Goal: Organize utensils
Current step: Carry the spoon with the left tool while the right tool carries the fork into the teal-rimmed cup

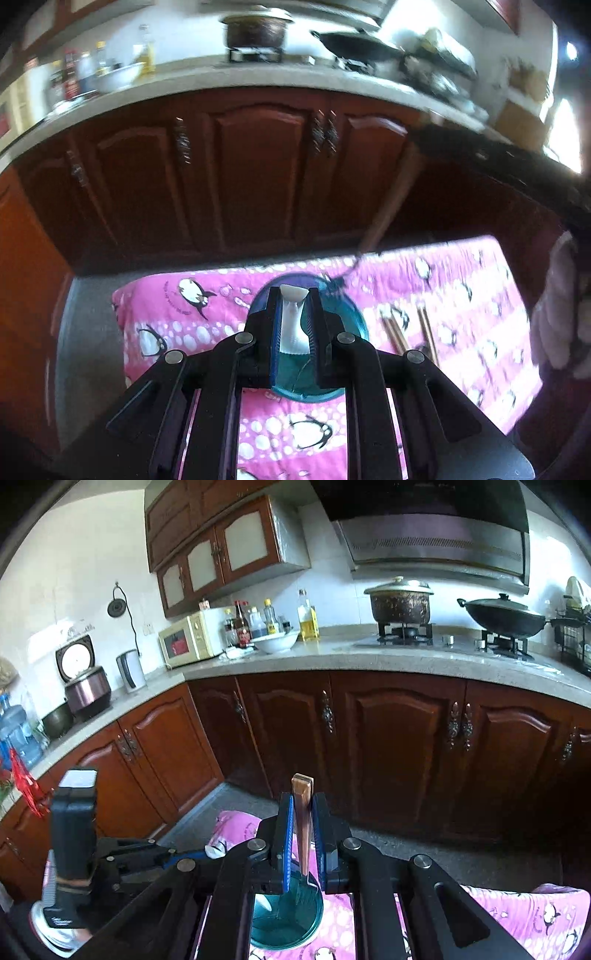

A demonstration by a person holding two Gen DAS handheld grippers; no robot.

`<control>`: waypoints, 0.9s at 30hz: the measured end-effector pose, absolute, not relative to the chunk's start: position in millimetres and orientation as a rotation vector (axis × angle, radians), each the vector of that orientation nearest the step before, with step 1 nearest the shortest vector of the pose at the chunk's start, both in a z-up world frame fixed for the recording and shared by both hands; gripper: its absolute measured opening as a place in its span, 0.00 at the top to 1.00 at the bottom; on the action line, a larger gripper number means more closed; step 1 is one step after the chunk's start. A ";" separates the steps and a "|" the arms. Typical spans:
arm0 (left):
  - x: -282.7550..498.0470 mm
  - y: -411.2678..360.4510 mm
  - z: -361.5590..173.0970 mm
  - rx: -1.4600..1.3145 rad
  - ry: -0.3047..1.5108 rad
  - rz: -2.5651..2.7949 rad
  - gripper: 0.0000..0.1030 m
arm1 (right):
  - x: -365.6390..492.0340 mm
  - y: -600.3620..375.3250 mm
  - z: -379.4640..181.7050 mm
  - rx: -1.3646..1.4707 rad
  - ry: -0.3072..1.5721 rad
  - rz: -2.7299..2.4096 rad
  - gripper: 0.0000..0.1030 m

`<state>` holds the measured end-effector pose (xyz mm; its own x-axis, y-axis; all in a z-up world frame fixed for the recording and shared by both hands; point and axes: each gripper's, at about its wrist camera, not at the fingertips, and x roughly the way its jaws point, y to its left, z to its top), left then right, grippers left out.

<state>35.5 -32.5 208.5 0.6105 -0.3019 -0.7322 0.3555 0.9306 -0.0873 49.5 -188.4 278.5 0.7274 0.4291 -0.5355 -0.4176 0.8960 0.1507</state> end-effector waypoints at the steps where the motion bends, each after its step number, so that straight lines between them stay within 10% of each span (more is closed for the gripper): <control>1: 37.1 -32.5 206.1 0.090 0.844 -0.393 0.89 | 51.9 -187.8 275.0 0.021 0.602 0.469 0.91; 27: 62.4 -38.6 183.2 0.280 1.007 -0.533 0.89 | 105.5 -185.2 186.6 0.125 0.842 0.508 0.91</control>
